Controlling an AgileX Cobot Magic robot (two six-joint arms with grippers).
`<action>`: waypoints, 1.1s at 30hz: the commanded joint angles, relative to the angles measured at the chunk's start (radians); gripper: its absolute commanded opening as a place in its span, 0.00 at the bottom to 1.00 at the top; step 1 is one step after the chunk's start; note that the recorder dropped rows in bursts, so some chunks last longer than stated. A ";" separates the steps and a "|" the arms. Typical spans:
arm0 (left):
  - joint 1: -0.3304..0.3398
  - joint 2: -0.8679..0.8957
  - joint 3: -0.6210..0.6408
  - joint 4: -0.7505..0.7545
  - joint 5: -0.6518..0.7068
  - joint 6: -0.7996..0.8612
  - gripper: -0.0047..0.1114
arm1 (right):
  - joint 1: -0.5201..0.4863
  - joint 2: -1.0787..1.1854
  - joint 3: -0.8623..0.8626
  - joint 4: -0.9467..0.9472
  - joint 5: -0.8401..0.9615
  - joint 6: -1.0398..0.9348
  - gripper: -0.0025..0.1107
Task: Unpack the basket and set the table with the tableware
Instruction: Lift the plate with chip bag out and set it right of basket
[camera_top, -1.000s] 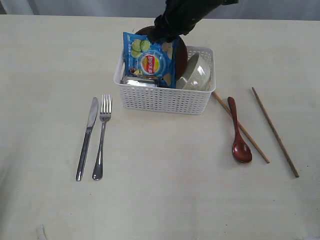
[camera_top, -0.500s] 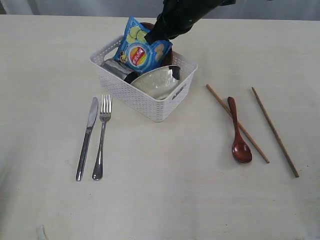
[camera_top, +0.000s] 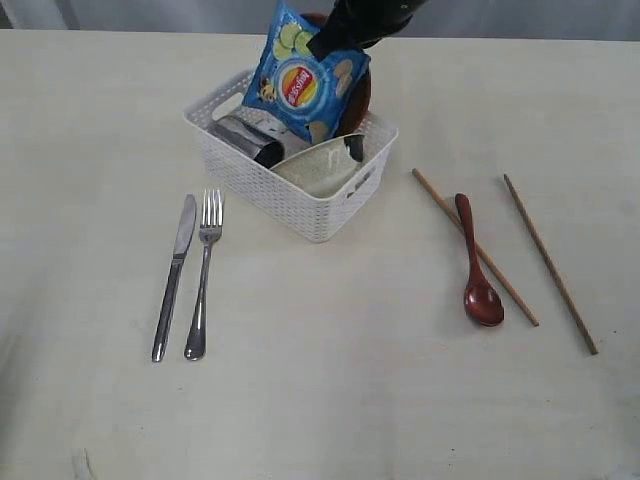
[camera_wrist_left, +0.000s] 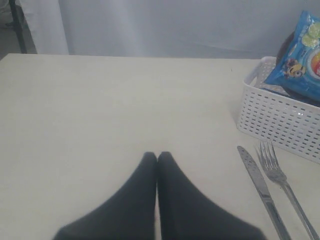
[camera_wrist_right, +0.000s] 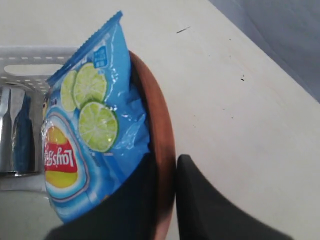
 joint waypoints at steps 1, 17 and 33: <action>0.003 -0.004 0.004 0.000 -0.009 0.003 0.04 | -0.019 -0.048 -0.003 -0.039 -0.032 0.088 0.02; 0.003 -0.004 0.004 0.000 -0.009 0.003 0.04 | -0.457 -0.114 -0.001 0.307 0.213 0.107 0.02; 0.003 -0.004 0.004 0.000 -0.009 0.003 0.04 | -0.704 0.151 0.099 0.813 0.312 -0.216 0.02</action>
